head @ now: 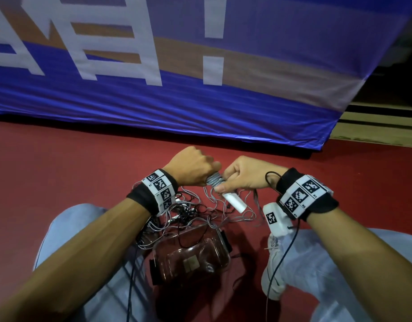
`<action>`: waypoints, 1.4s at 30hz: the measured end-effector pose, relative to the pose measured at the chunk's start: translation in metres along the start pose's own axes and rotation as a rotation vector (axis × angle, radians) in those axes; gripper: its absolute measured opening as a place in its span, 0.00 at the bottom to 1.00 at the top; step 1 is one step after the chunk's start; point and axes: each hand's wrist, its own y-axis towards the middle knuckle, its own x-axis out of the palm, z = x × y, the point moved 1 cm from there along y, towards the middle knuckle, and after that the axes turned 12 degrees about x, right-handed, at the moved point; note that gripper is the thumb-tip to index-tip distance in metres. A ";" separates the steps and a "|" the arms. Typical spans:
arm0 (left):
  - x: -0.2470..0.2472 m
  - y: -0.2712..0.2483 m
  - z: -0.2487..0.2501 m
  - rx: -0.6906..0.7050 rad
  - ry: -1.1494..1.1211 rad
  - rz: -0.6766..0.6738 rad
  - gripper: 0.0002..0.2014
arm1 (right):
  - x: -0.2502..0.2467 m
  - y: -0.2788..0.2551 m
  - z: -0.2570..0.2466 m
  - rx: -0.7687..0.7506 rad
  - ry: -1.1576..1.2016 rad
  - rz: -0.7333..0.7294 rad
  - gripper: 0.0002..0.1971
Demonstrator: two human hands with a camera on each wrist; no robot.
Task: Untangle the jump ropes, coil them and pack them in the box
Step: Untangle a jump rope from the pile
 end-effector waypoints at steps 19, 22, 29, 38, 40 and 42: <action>-0.020 -0.010 0.004 -0.376 -0.289 0.543 0.12 | -0.004 0.001 -0.004 -0.176 0.580 -0.193 0.30; -0.019 -0.009 0.002 -0.516 -0.381 0.512 0.11 | -0.002 0.000 -0.008 -0.217 0.760 -0.203 0.26; -0.012 0.000 -0.001 -0.961 -0.505 0.298 0.12 | 0.013 0.019 -0.021 -0.117 0.978 0.058 0.23; 0.001 0.008 0.005 -1.148 -0.452 0.004 0.12 | 0.031 0.030 -0.024 0.111 0.957 0.247 0.17; 0.002 0.009 0.007 -1.150 -0.426 -0.046 0.14 | 0.031 0.028 -0.023 0.154 0.829 0.268 0.12; 0.004 0.010 0.009 -1.145 -0.395 -0.082 0.13 | 0.030 0.024 -0.020 0.180 0.663 0.286 0.10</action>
